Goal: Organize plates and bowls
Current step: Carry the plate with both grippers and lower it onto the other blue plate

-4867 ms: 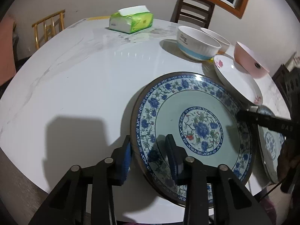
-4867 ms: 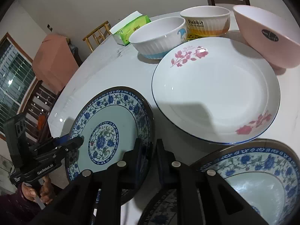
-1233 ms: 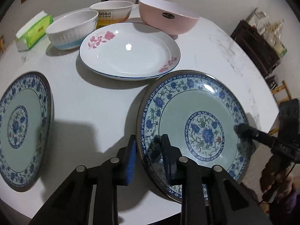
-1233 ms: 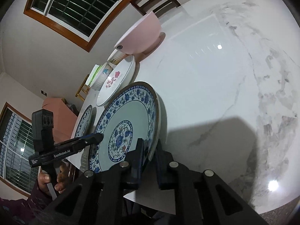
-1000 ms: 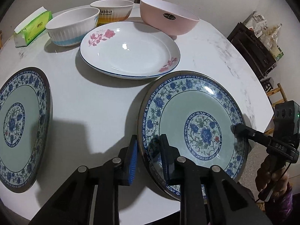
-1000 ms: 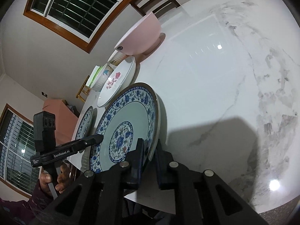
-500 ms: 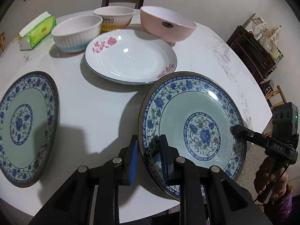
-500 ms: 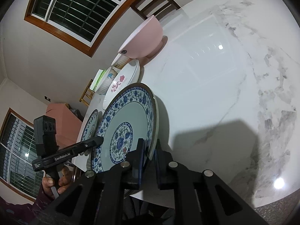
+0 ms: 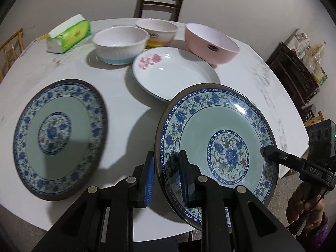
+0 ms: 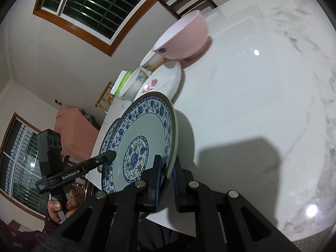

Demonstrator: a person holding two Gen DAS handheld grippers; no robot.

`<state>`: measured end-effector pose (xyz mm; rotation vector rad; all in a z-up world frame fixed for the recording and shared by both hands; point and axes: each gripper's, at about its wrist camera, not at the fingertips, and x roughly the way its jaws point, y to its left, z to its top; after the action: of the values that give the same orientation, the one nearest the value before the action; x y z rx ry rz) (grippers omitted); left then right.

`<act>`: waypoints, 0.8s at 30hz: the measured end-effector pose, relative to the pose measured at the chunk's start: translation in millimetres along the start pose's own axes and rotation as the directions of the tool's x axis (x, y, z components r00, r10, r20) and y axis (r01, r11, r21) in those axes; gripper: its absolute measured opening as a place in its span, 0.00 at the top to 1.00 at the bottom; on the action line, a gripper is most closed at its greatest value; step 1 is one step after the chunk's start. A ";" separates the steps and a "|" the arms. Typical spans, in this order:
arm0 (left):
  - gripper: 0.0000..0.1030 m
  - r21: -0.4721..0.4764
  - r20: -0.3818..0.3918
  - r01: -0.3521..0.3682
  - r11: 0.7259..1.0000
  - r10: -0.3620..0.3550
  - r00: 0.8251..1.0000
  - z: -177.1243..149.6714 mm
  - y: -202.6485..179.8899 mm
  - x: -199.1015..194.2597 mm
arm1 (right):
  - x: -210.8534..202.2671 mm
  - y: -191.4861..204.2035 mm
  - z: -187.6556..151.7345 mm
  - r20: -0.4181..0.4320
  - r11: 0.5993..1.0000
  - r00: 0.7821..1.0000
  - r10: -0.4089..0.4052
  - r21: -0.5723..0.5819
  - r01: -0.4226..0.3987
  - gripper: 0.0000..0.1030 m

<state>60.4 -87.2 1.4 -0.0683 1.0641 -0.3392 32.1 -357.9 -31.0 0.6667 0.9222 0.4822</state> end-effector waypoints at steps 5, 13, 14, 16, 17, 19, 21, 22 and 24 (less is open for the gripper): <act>0.82 -0.049 0.031 -0.022 0.999 0.024 0.999 2.7 24.2 -13.2 | 19.7 23.7 8.1 -0.027 0.999 1.000 0.011 -0.033 -0.012 0.90; 0.81 -0.113 0.082 -0.087 0.990 0.097 0.992 5.1 60.8 -33.6 | 60.8 59.4 18.4 -0.077 0.996 0.996 0.038 -0.071 -0.044 0.90; 0.81 -0.120 0.088 -0.096 0.988 0.107 0.990 5.4 65.7 -35.4 | 65.6 63.8 19.6 -0.082 0.996 0.996 0.039 -0.077 -0.046 0.90; 0.80 -0.136 0.096 -0.111 0.984 0.125 0.987 6.4 75.7 -38.9 | 75.9 72.5 23.5 -0.093 0.995 0.995 0.043 -0.088 -0.052 0.90; 0.80 -0.144 0.100 -0.116 0.983 0.131 0.986 6.8 80.3 -40.1 | 80.7 76.1 23.5 -0.097 0.994 0.994 0.044 -0.093 -0.053 0.90; 0.80 -0.158 0.109 -0.129 0.979 0.148 0.983 8.0 90.7 -43.6 | 90.6 83.1 26.7 -0.110 0.993 0.993 0.048 -0.102 -0.060 0.90; 0.80 -0.172 0.118 -0.143 0.975 0.164 0.979 8.3 98.4 -46.3 | 100.0 89.8 29.8 -0.122 0.992 0.991 0.051 -0.109 -0.065 0.90; 0.79 -0.180 0.122 -0.153 0.972 0.176 0.977 8.9 103.3 -47.8 | 105.0 93.5 31.5 -0.128 0.991 0.990 0.051 -0.114 -0.066 0.90; 0.79 -0.192 0.131 -0.170 0.967 0.197 0.972 9.6 113.0 -49.8 | 113.9 99.4 34.4 -0.138 0.991 0.989 0.053 -0.119 -0.069 0.90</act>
<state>74.0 33.9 23.7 -0.1527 0.9424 -0.0679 111.1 -226.0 -10.3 0.5562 0.9926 0.6400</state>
